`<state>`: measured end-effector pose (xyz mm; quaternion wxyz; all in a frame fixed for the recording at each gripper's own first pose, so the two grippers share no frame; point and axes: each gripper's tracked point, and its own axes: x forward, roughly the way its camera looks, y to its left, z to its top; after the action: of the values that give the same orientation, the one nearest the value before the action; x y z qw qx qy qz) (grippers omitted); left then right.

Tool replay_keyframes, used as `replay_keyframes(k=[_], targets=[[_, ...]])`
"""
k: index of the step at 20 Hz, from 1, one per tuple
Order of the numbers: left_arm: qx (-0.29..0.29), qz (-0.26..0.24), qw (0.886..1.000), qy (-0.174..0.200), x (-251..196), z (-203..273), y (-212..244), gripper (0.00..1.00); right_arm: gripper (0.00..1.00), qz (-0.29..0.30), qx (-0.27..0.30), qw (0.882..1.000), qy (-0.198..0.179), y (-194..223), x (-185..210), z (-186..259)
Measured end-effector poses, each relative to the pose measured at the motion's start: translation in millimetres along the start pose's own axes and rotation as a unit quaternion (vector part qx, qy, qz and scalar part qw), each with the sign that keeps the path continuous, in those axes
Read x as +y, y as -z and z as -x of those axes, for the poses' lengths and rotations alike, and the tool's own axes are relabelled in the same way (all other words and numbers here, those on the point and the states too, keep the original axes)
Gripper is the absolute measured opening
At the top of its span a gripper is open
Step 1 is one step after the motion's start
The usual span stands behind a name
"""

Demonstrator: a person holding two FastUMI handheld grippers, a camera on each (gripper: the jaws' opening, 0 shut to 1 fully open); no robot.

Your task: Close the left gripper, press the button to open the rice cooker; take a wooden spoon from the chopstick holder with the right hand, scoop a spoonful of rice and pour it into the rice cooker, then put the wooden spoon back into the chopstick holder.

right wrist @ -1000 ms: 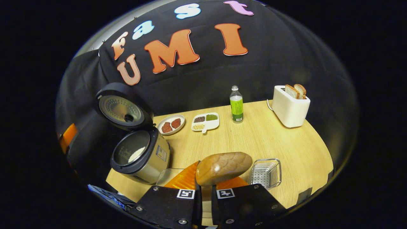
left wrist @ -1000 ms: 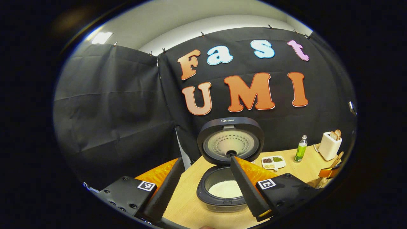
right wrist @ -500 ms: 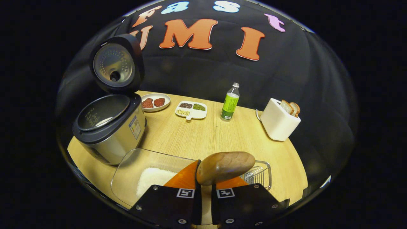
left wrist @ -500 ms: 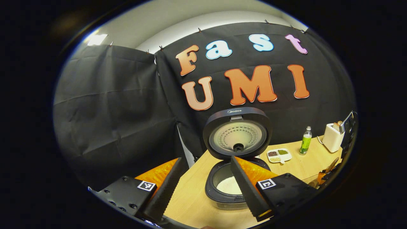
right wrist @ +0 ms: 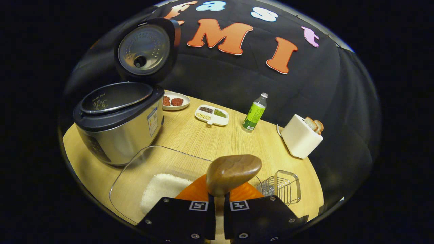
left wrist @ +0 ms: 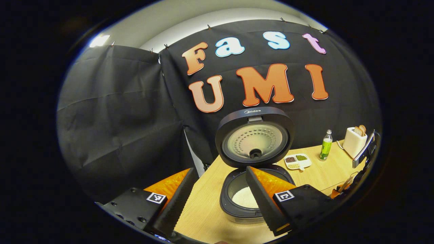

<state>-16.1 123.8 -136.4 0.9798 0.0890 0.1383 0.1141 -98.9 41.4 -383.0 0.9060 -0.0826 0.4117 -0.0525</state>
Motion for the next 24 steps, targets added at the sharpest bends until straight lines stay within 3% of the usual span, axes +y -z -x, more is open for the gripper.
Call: replay_keyframes(k=[4,8,14,18,24], targets=[[-0.003,-0.009,1.000,0.005,0.9,-3.6,-2.8,0.94,0.09,-0.100,0.010,0.994,-0.052,-3.7,21.3,1.4],[-0.003,-0.012,1.000,0.006,6.5,-3.4,-2.2,0.94,0.09,-0.173,0.019,0.979,-0.105,-10.1,50.0,2.9],[-0.004,-0.024,1.000,0.016,13.1,-2.6,-4.4,0.94,0.09,-0.293,0.065,0.942,-0.148,-4.9,58.3,-0.1],[-0.004,-0.030,0.999,0.029,8.2,-2.2,-5.9,0.94,0.09,-0.368,0.095,0.909,-0.171,1.8,59.1,0.3],[-0.001,-0.039,0.998,0.044,1.1,4.2,-4.5,0.94,0.09,-0.438,0.114,0.867,-0.208,1.2,55.2,0.4]])
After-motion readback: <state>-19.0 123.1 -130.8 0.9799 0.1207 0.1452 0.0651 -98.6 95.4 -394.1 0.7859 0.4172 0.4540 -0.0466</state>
